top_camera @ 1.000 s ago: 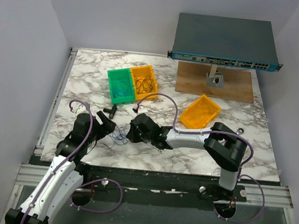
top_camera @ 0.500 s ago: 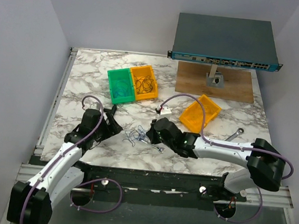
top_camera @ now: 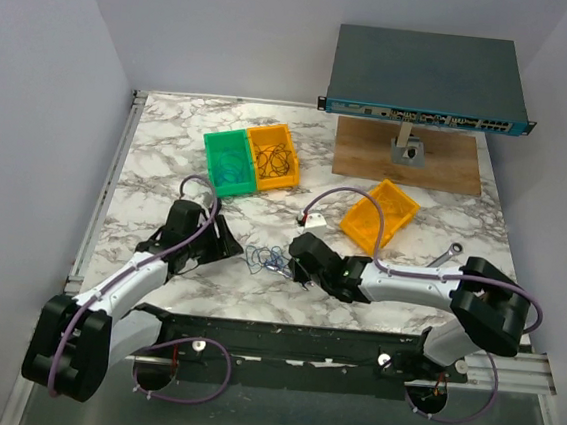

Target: Untangle the cables

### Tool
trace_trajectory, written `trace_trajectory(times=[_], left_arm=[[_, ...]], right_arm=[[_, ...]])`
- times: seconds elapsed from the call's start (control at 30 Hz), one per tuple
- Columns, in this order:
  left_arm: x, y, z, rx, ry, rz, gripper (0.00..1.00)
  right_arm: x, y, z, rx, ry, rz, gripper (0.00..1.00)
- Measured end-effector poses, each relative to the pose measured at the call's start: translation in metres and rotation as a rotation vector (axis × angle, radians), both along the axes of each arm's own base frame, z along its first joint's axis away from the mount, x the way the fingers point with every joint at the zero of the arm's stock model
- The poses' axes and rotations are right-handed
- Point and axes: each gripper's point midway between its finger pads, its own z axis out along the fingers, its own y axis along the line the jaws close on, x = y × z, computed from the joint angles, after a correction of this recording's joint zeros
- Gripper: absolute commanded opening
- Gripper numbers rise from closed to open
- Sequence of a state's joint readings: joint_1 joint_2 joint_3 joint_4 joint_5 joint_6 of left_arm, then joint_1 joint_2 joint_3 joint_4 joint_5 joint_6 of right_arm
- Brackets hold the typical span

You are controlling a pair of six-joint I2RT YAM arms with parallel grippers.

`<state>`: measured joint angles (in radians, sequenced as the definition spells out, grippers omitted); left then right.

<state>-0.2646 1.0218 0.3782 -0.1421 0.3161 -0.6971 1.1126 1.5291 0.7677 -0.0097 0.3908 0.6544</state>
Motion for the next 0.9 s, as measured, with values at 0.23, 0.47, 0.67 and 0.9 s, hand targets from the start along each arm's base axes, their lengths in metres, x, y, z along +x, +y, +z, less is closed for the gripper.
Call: trace_trajectory(times=[0.23,0.47,0.67,0.9], left_arm=[[0.002,-0.012,-0.002,0.035,0.006,-0.074,0.56],[0.032,-0.030,0.018,0.167,-0.052,-0.158,0.47],[0.036,-0.043,0.008,0.332,-0.018,-0.238,0.44],[0.015,-0.028,-0.014,0.473,0.077,-0.258,0.46]], right_arm=[[0.001,-0.001,-0.002,-0.008,0.000,-0.004,0.01],[0.001,0.000,0.000,-0.006,-0.003,-0.005,0.01],[0.001,-0.002,0.001,-0.010,-0.005,-0.008,0.01],[0.001,-0.003,0.002,-0.017,-0.004,-0.011,0.01]])
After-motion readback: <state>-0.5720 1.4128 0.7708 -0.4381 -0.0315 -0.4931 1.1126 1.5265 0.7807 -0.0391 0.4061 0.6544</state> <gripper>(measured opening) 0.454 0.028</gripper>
